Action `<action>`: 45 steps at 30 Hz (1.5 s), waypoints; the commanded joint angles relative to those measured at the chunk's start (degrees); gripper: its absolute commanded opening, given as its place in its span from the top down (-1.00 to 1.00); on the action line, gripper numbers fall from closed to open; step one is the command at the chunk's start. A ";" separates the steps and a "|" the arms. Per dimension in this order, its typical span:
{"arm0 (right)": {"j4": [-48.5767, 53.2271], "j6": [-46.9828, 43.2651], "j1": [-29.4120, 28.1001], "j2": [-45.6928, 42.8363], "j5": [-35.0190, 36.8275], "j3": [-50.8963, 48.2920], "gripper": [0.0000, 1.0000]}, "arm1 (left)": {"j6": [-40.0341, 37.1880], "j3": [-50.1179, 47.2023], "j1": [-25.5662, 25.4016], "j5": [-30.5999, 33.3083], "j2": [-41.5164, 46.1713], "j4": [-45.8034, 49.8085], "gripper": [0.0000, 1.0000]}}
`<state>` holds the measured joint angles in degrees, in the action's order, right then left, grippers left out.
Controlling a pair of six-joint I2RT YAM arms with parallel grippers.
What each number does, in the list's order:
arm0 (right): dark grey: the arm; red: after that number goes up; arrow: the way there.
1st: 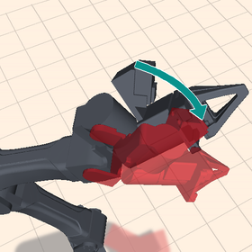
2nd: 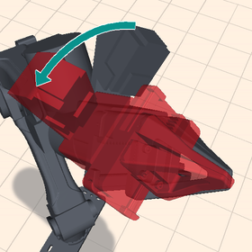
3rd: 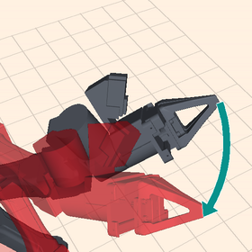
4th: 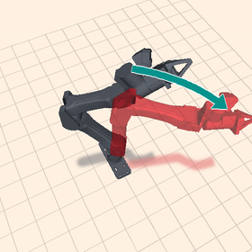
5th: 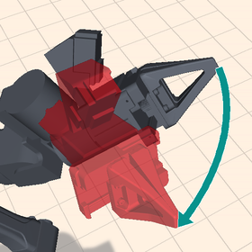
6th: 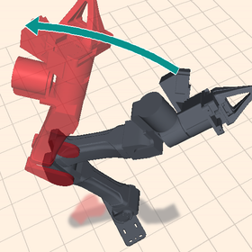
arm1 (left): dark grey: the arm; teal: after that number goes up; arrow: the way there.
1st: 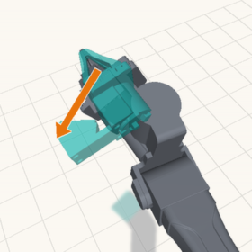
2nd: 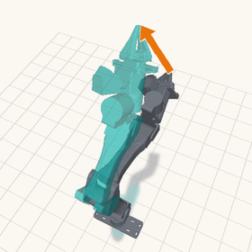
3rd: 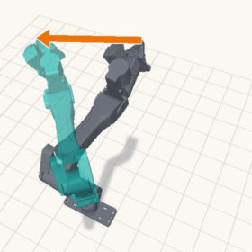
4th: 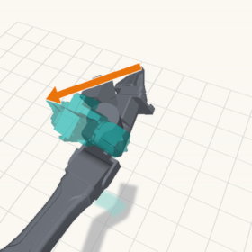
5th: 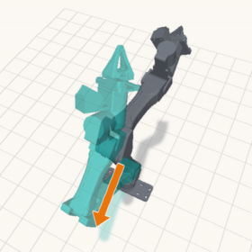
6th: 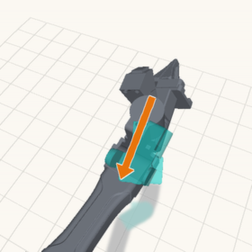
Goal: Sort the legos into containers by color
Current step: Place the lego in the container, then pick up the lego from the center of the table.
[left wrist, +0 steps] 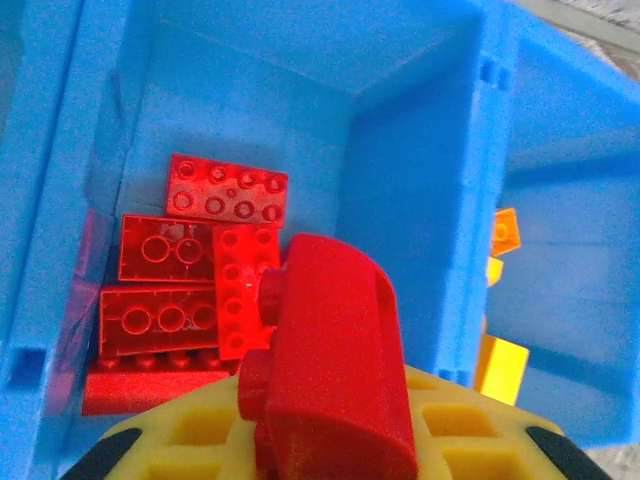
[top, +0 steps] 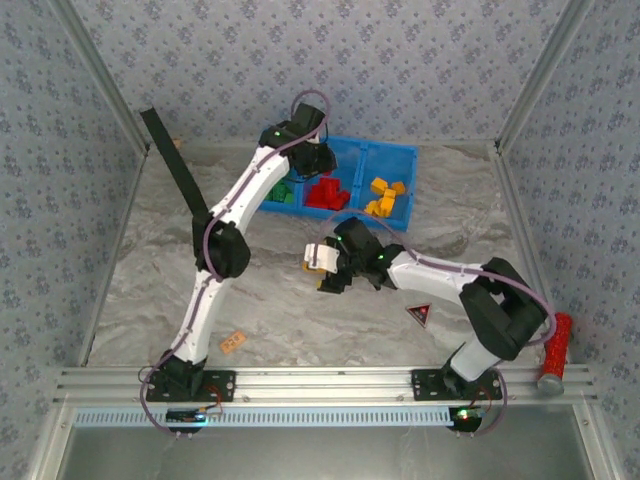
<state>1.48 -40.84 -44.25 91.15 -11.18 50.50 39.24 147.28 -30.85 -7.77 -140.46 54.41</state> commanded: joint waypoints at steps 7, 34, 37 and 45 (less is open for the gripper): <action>0.64 -2.28 -0.93 6.07 2.86 5.19 -0.75 | 3.36 2.25 0.00 -3.02 -7.72 -2.42 0.79; 5.20 -4.84 -0.71 17.10 4.66 13.31 -0.62 | 2.83 0.74 0.70 -8.37 -9.20 -6.31 -0.16; 6.03 -5.10 -0.58 17.78 4.34 13.38 -0.58 | 1.92 0.78 0.70 -8.65 -7.54 -7.09 -0.19; 8.44 -4.70 -0.23 19.83 3.89 14.87 -0.48 | -1.23 1.21 0.88 -10.07 -1.68 -8.05 -0.33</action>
<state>6.83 -44.84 -44.91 108.47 -7.51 64.23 40.21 147.65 -30.37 -16.32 -148.27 47.77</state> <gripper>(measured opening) 0.741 0.664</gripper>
